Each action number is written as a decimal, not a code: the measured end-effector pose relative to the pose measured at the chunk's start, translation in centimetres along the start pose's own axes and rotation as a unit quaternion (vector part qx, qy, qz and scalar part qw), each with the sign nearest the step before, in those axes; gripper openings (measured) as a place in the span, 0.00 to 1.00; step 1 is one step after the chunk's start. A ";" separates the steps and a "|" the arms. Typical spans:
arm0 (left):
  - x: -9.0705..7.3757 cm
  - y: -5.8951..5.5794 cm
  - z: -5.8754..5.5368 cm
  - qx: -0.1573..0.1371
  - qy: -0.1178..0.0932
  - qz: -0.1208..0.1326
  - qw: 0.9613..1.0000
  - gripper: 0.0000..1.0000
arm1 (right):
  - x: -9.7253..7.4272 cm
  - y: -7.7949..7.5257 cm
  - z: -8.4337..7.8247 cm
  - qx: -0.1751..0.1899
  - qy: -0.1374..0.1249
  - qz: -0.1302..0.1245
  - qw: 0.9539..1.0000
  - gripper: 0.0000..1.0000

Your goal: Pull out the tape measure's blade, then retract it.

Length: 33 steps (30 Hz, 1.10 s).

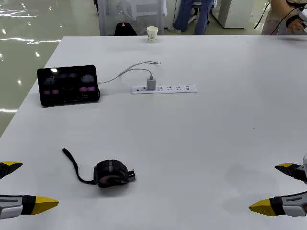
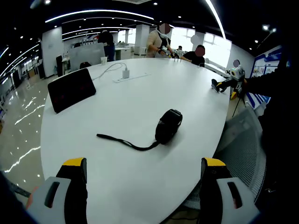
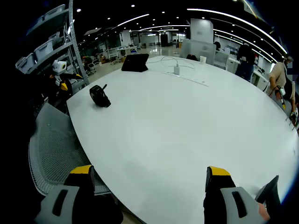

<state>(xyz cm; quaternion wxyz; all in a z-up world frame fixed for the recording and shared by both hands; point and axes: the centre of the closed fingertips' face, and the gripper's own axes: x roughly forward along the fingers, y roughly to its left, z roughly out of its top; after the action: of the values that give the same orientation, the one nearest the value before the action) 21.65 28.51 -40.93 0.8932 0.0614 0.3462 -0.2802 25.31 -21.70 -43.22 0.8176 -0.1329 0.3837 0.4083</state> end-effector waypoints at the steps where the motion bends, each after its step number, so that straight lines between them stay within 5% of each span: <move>1: 0.0 0.0 0.0 -0.001 0.000 0.000 1.000 0.99 | 0.0 0.0 0.0 0.000 -0.001 0.000 1.000 0.99; 23: 0.4 -0.1 0.5 0.017 -0.009 -0.004 1.000 0.99 | 0.0 -0.1 -0.1 -0.005 -0.004 -0.005 1.000 0.99; 33: 2.2 -0.4 1.2 0.053 0.011 -0.028 0.998 0.99 | 2.5 -0.2 1.7 -0.070 -0.014 0.001 0.997 0.99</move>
<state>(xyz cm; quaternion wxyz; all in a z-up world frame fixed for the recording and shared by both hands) 23.51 26.81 -41.39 0.8765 0.1022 0.3422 -0.3228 27.30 -19.46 -43.95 0.8110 -0.1833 0.3431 0.4370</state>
